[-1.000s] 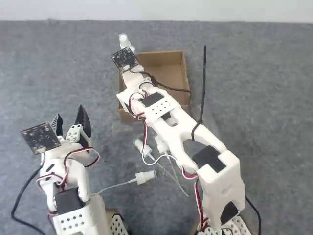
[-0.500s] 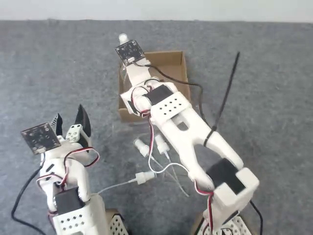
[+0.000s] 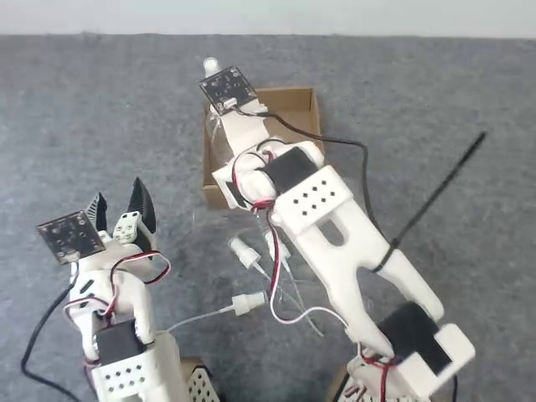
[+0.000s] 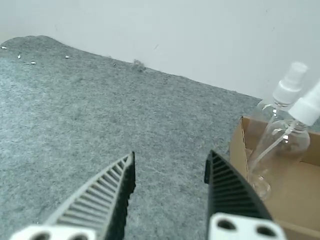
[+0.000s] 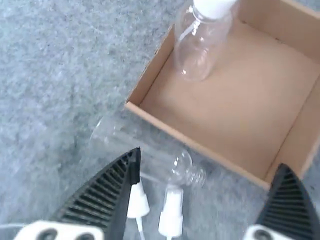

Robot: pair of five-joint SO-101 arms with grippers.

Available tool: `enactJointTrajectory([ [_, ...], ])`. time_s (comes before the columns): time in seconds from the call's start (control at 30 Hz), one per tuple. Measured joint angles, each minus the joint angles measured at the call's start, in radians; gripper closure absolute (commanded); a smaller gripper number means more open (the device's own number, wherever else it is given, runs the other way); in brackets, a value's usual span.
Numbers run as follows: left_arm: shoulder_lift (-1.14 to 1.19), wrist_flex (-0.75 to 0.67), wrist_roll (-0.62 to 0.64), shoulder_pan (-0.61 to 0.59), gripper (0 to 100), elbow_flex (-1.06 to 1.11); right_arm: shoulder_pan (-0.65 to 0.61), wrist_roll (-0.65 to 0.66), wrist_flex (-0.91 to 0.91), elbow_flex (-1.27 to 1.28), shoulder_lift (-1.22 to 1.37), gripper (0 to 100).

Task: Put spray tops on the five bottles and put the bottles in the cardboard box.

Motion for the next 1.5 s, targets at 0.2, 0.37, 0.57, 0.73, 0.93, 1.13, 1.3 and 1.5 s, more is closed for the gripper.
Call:
enactJointTrajectory([
  [0.2, 0.0, 0.0, 0.0, 0.0, 79, 0.0, 0.0, 0.0, 0.175, 0.0, -0.097, 75.8],
  [0.37, 0.0, 0.0, 0.0, 0.0, 79, 0.0, 0.0, 0.054, 0.362, 0.0, -0.17, 73.8],
  [0.57, -0.002, 0.0, -0.006, 0.0, 79, 0.008, 0.071, 0.08, 0.482, 0.0, -0.224, 73.8],
  [0.73, -0.002, 0.0, -0.026, 0.0, 79, 0.008, 0.153, 0.08, 0.539, 0.0, -0.23, 73.8],
  [0.93, -0.002, 0.0, -0.029, 0.0, 79, 0.008, 0.207, 0.083, 0.542, 0.017, -0.23, 73.8],
  [1.13, -0.002, 0.0, -0.031, 0.0, 79, 0.008, 0.201, 0.086, 0.542, 0.106, -0.23, 73.6],
  [1.3, -0.002, 0.0, -0.031, 0.0, 79, 0.008, 0.229, 0.086, 0.531, 0.16, -0.232, 73.6],
  [1.5, -0.002, 0.0, -0.031, 0.0, 79, 0.008, 0.331, 0.086, 0.301, 0.333, -0.232, 73.6],
])
